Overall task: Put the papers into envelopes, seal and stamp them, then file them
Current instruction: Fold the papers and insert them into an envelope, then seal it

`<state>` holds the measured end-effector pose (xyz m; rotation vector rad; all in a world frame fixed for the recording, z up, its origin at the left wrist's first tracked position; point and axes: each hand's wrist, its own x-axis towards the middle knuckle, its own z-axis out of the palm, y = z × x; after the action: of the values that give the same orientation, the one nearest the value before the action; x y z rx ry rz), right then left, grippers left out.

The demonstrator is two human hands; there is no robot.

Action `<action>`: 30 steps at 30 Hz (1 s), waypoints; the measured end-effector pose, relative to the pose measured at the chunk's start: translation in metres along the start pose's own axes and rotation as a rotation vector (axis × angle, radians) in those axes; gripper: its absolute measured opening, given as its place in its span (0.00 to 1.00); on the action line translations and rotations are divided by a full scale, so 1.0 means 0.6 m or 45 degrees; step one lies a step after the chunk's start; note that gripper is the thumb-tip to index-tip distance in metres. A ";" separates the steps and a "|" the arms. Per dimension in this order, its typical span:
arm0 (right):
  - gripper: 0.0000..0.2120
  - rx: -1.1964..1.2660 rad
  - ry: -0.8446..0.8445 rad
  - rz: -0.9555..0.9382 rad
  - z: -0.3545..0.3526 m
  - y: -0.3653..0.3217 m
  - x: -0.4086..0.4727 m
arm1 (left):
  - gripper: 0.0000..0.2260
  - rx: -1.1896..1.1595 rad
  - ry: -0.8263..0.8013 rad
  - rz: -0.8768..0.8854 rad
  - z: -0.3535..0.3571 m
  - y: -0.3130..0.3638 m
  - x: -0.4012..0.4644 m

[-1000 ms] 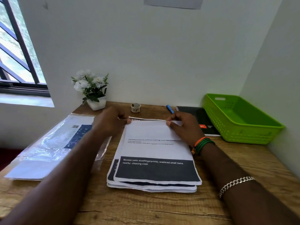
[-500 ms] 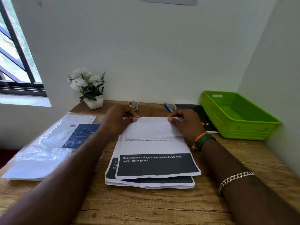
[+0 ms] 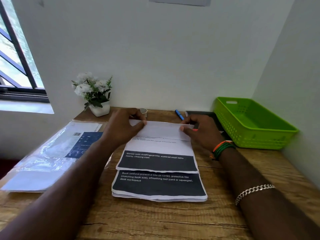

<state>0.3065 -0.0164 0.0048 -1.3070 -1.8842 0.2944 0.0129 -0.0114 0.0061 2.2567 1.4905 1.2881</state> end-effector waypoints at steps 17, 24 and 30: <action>0.08 -0.300 -0.488 -0.075 -0.006 -0.017 -0.017 | 0.22 0.222 -0.596 -0.072 0.021 -0.004 -0.012; 0.13 -0.299 -0.387 -0.133 0.020 -0.022 -0.018 | 0.24 0.276 -0.634 -0.107 0.021 0.005 -0.011; 0.15 -0.478 -0.482 -0.167 0.046 -0.024 -0.013 | 0.25 0.346 -0.637 0.003 0.049 0.052 -0.023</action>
<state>0.2777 -0.0226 -0.0084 -1.4361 -2.4238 0.1271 0.0535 -0.0291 -0.0034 2.4878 1.5301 0.4748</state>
